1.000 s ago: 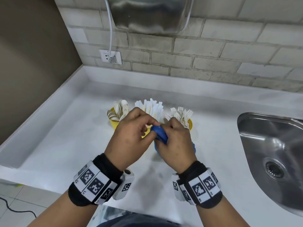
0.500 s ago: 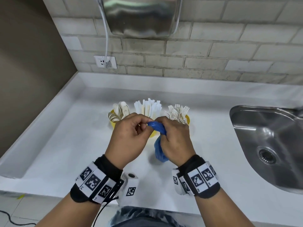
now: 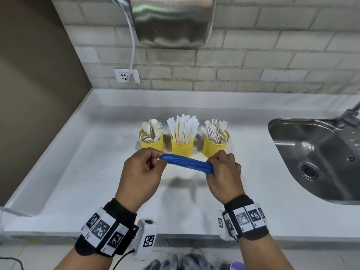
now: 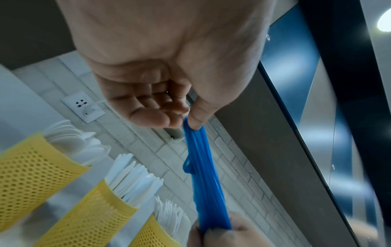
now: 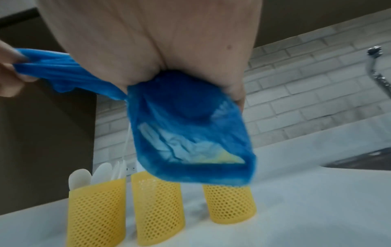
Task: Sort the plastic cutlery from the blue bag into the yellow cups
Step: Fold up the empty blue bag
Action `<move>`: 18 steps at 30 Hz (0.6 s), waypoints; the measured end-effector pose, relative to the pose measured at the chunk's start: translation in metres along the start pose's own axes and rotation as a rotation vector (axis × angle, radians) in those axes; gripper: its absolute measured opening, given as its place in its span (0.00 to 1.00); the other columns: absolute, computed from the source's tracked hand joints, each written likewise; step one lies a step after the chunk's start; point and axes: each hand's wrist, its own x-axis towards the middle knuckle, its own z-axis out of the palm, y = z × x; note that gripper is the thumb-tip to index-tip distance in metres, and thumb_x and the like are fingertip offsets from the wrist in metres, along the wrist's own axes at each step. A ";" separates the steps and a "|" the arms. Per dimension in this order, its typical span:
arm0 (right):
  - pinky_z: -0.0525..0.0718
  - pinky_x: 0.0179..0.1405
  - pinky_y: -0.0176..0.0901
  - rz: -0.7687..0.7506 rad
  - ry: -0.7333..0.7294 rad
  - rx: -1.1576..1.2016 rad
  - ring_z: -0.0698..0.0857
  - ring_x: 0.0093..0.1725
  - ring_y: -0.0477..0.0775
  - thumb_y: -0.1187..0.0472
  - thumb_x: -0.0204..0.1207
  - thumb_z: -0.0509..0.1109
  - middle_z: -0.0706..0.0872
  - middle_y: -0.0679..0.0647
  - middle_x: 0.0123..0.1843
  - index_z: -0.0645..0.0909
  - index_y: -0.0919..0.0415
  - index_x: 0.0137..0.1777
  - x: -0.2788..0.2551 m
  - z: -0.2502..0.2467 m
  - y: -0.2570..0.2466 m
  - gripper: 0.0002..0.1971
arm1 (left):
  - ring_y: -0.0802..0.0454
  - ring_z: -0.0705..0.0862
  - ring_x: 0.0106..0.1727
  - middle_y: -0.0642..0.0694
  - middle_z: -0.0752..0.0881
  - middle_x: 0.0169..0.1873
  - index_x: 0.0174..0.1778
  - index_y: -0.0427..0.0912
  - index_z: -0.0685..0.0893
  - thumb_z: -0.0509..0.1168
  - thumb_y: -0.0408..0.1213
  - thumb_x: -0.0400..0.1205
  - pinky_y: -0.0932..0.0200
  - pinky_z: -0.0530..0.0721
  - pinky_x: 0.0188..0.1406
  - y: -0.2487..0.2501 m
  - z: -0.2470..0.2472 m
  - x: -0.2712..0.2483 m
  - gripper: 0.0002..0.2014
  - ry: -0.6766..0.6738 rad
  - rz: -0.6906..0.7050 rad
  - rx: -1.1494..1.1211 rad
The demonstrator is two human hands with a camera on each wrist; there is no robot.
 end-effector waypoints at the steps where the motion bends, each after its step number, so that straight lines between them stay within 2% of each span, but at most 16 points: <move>1: 0.70 0.50 0.54 0.016 0.004 -0.005 0.74 0.54 0.61 0.67 0.70 0.72 0.77 0.50 0.52 0.85 0.57 0.47 -0.004 0.002 0.002 0.08 | 0.57 0.74 0.28 0.54 0.76 0.26 0.41 0.46 0.88 0.72 0.30 0.81 0.70 0.74 0.32 -0.004 -0.006 -0.002 0.07 0.008 -0.018 -0.012; 2: 0.68 0.50 0.53 0.035 0.003 -0.003 0.74 0.54 0.61 0.68 0.70 0.72 0.78 0.50 0.52 0.85 0.58 0.47 -0.007 0.004 0.005 0.08 | 0.55 0.75 0.29 0.50 0.77 0.27 0.41 0.46 0.88 0.72 0.30 0.81 0.65 0.77 0.33 -0.008 -0.010 -0.004 0.07 0.012 -0.040 -0.031; 4: 0.67 0.51 0.53 0.074 -0.032 0.002 0.75 0.56 0.63 0.68 0.72 0.71 0.78 0.52 0.53 0.86 0.59 0.49 -0.013 0.002 0.006 0.08 | 0.40 0.80 0.33 0.41 0.80 0.29 0.41 0.47 0.88 0.70 0.31 0.83 0.49 0.82 0.37 -0.013 -0.018 -0.007 0.07 0.015 -0.091 -0.087; 5: 0.69 0.52 0.54 0.088 -0.064 -0.009 0.75 0.58 0.63 0.67 0.73 0.70 0.79 0.52 0.54 0.86 0.58 0.51 -0.015 0.000 0.004 0.09 | 0.37 0.82 0.34 0.37 0.82 0.31 0.42 0.47 0.89 0.70 0.31 0.83 0.47 0.84 0.37 -0.014 -0.021 -0.009 0.07 0.018 -0.114 -0.105; 7: 0.73 0.61 0.59 0.092 -0.158 -0.051 0.74 0.64 0.63 0.57 0.73 0.69 0.77 0.51 0.61 0.83 0.53 0.62 -0.020 -0.006 -0.005 0.17 | 0.46 0.85 0.29 0.38 0.86 0.33 0.43 0.47 0.89 0.70 0.32 0.84 0.51 0.82 0.33 -0.013 -0.024 -0.014 0.07 0.020 -0.159 -0.133; 8: 0.72 0.69 0.63 0.070 -0.228 -0.067 0.72 0.69 0.62 0.48 0.71 0.69 0.75 0.51 0.67 0.79 0.49 0.71 -0.024 -0.010 -0.012 0.26 | 0.50 0.87 0.28 0.41 0.88 0.34 0.44 0.47 0.89 0.69 0.32 0.84 0.54 0.80 0.31 -0.013 -0.025 -0.015 0.06 0.014 -0.181 -0.153; 10: 0.64 0.80 0.68 -0.016 -0.328 -0.022 0.65 0.79 0.60 0.36 0.65 0.65 0.68 0.51 0.78 0.62 0.45 0.85 -0.031 -0.016 -0.028 0.45 | 0.50 0.90 0.29 0.46 0.91 0.35 0.45 0.45 0.89 0.68 0.31 0.84 0.57 0.77 0.31 -0.011 -0.025 -0.018 0.06 -0.021 -0.218 -0.183; 12: 0.63 0.83 0.63 -0.140 -0.311 0.106 0.61 0.83 0.57 0.32 0.64 0.67 0.64 0.50 0.83 0.50 0.45 0.89 -0.037 -0.019 -0.049 0.54 | 0.47 0.92 0.32 0.48 0.92 0.36 0.46 0.44 0.89 0.68 0.31 0.83 0.59 0.77 0.33 -0.007 -0.024 -0.022 0.05 -0.087 -0.240 -0.202; 15: 0.68 0.80 0.52 -0.247 -0.199 0.322 0.68 0.80 0.53 0.37 0.70 0.72 0.71 0.49 0.80 0.50 0.47 0.90 -0.043 -0.011 -0.077 0.52 | 0.45 0.92 0.35 0.46 0.93 0.38 0.46 0.43 0.90 0.69 0.32 0.83 0.56 0.80 0.34 0.001 -0.019 -0.028 0.05 -0.220 -0.234 -0.241; 17: 0.77 0.74 0.55 -0.240 -0.154 0.443 0.79 0.72 0.55 0.43 0.75 0.68 0.81 0.50 0.73 0.53 0.46 0.89 -0.044 -0.003 -0.086 0.44 | 0.44 0.89 0.34 0.46 0.92 0.38 0.46 0.44 0.91 0.70 0.34 0.84 0.55 0.80 0.31 0.005 -0.016 -0.031 0.05 -0.299 -0.212 -0.259; 18: 0.82 0.68 0.58 -0.202 -0.145 0.508 0.84 0.66 0.57 0.48 0.76 0.65 0.85 0.51 0.68 0.58 0.46 0.87 -0.044 -0.002 -0.087 0.39 | 0.47 0.87 0.33 0.46 0.91 0.37 0.46 0.44 0.91 0.70 0.35 0.84 0.56 0.80 0.31 0.005 -0.016 -0.032 0.05 -0.322 -0.206 -0.263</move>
